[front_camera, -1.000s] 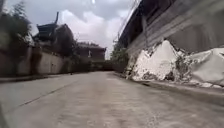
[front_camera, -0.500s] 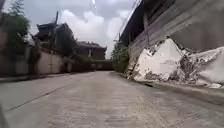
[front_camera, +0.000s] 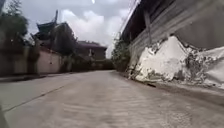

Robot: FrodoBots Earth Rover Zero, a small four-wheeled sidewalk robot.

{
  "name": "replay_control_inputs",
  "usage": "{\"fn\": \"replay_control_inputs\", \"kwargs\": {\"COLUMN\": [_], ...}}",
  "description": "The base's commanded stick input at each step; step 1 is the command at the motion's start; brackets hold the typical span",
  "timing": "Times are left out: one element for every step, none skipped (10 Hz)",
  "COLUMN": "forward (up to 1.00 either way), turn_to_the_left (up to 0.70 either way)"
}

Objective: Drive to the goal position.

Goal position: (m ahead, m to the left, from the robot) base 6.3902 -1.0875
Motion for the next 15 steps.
{"fn": "replay_control_inputs", "kwargs": {"forward": [0.50, 0.50, 0.50, 0.50, 0.50, 0.50, 0.50, 0.50, 0.50, 0.50, 0.50, 0.50, 0.50, 0.50, 0.50], "turn_to_the_left": [0.01, 0.01, 0.01, 0.01, 0.01, 0.01, 0.01, 0.01, 0.01, 0.01, 0.01, 0.01, 0.01, 0.01, 0.01]}}
